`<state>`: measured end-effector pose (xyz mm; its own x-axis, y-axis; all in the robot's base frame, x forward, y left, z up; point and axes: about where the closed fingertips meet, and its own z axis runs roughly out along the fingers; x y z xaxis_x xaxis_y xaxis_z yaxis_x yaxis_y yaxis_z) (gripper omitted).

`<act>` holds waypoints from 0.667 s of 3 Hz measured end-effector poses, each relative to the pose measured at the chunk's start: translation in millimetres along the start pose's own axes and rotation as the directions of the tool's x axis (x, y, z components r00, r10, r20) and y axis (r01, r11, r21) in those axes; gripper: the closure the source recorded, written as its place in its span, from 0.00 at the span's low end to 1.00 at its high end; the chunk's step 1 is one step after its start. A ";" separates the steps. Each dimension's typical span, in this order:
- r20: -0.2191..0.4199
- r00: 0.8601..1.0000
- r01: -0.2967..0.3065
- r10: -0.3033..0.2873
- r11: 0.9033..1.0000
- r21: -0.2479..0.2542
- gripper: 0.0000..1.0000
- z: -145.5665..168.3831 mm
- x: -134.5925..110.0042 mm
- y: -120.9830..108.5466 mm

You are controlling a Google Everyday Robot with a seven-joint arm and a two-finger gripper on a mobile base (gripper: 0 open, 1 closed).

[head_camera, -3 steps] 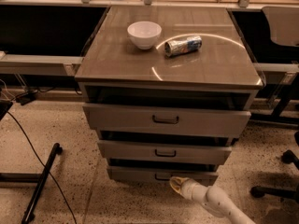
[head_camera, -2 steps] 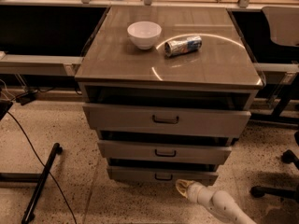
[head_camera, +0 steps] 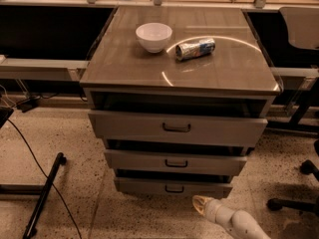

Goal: Close bottom drawer

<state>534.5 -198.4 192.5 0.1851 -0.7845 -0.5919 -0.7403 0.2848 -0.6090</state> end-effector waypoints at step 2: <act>0.016 0.999 0.030 -0.031 0.998 0.048 1.00 28.7 -16.2 -33.6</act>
Offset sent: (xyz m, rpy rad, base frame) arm 0.0678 0.0236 0.0281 -0.0003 -0.1048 -0.0095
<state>574.9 -179.5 207.5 0.2179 -0.7842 -0.5810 -0.7026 0.2871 -0.6511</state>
